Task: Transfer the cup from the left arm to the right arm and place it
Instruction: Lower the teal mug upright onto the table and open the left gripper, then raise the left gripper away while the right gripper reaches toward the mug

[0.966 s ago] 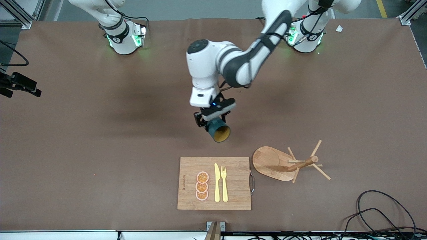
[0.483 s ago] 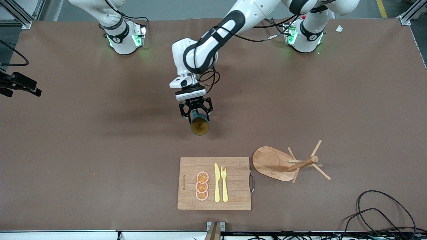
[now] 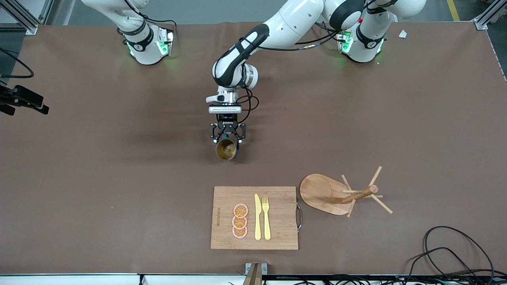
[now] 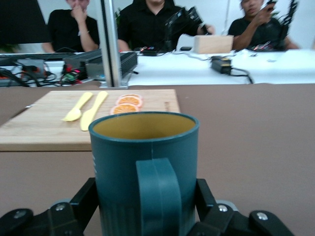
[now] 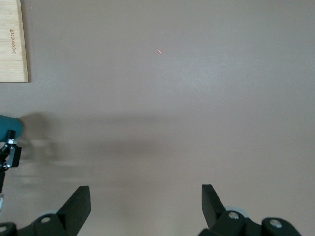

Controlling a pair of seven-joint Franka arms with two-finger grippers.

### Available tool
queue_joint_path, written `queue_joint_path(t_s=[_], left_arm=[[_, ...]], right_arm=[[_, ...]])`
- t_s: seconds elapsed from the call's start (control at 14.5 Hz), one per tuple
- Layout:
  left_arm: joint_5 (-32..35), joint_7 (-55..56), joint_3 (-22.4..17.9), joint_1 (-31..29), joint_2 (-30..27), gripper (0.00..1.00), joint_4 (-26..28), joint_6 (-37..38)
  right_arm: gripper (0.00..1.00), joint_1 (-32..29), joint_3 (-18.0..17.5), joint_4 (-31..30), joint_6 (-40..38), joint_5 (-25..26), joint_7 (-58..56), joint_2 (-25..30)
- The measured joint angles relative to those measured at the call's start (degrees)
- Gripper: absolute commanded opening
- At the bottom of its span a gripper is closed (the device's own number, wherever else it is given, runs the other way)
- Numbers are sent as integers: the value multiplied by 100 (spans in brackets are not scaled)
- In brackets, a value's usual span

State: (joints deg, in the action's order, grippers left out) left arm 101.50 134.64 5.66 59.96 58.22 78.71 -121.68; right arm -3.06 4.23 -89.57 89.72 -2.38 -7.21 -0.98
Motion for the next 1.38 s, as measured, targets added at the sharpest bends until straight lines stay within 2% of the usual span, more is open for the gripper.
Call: queue_joint_path(t_s=[0.28, 0.34, 0.41, 0.48, 0.76, 1.1, 1.38], left_arm=[[181, 293, -1, 148, 138, 72, -2, 32], [191, 294, -1, 168, 168, 76, -3, 78], [220, 296, -2, 194, 192, 90, -8, 142], [223, 297, -3, 223, 209, 99, -8, 192], [167, 343, 31, 343, 249, 99, -9, 309], [-1102, 362, 534, 532, 151, 100, -102, 840], [-2422, -57, 986, 594, -261, 100, -171, 1310]], right_arm=[[100, 0, 0, 0, 0, 0, -2, 0], [100, 0, 0, 0, -1, 0, -2, 0], [100, 0, 1, 0, -1, 0, -4, 0], [100, 0, 1, 0, -1, 0, -4, 0], [100, 0, 1, 0, -1, 0, -4, 0], [100, -6, 3, 1, -1, 0, -4, 0], [100, -6, 2, 2, -1, 0, -5, 0]])
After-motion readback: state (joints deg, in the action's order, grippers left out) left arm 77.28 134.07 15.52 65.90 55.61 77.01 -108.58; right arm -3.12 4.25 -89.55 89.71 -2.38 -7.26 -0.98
